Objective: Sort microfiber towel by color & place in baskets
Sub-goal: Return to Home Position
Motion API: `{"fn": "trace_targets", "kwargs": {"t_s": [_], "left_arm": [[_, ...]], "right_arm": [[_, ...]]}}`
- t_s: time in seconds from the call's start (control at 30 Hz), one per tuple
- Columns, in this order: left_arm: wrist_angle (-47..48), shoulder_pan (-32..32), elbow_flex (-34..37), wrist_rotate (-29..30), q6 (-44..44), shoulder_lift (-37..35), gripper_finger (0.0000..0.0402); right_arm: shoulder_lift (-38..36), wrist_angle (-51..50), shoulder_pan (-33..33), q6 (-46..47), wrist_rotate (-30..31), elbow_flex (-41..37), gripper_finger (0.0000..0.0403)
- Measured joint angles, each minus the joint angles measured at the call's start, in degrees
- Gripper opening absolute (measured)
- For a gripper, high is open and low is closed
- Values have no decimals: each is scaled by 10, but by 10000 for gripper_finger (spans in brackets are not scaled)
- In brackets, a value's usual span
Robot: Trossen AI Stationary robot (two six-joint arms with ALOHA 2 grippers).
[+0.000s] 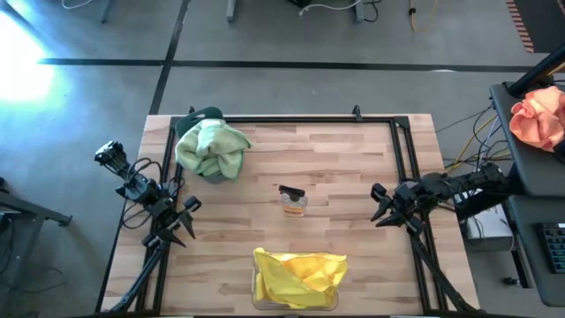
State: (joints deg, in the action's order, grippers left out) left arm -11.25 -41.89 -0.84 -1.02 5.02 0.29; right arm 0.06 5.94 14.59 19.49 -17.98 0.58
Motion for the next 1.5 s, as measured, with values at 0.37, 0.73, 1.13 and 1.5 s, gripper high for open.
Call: {"fn": "trace_targets", "kwargs": {"t_s": [0.37,0.73,1.13,1.5], "left_arm": [[0,0,0,0,0,0,127],[0,0,0,0,0,0,127],[-2,0,0,0,0,-3,127],[3,61,2,0,0,-3,127]], "right_arm": [[8,1,0,0,0,0,82],[8,1,0,0,0,0,82],[8,1,0,0,0,0,82],[8,1,0,0,0,0,82]]}}
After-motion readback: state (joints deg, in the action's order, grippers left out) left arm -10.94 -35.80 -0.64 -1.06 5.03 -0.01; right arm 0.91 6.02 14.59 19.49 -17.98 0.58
